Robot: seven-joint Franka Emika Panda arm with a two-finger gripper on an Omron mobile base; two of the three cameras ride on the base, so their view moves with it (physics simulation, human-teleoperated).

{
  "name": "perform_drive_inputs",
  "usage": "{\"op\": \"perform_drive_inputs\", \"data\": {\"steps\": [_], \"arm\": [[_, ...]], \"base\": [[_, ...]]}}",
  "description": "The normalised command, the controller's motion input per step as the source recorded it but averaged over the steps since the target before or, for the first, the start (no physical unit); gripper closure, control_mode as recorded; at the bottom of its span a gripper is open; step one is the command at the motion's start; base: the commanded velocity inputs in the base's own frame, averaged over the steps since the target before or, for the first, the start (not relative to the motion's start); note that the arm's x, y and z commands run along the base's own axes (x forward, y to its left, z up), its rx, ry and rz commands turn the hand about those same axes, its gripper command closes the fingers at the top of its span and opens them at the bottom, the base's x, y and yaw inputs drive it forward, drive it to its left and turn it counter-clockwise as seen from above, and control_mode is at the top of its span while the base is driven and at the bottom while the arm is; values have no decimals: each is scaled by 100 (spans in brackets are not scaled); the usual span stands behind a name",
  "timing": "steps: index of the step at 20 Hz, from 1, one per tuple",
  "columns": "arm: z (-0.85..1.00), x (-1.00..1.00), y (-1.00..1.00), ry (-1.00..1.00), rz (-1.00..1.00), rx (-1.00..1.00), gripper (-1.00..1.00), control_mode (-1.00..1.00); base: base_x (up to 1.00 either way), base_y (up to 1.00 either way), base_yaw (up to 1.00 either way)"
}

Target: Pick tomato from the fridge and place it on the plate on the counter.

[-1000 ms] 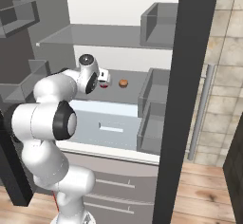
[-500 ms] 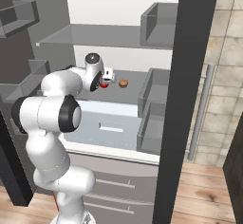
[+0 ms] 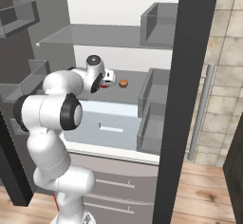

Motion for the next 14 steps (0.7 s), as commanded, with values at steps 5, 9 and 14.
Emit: {"op": "perform_drive_inputs", "data": {"steps": [5,9,14], "arm": [[-6,7,0,0,0,0,-100,-100],[-1,13,0,0,0,0,-100,-100],[-1,14,0,0,0,0,-100,-100]], "base": [[0,0,0],[0,0,0],[0,0,0]]}}
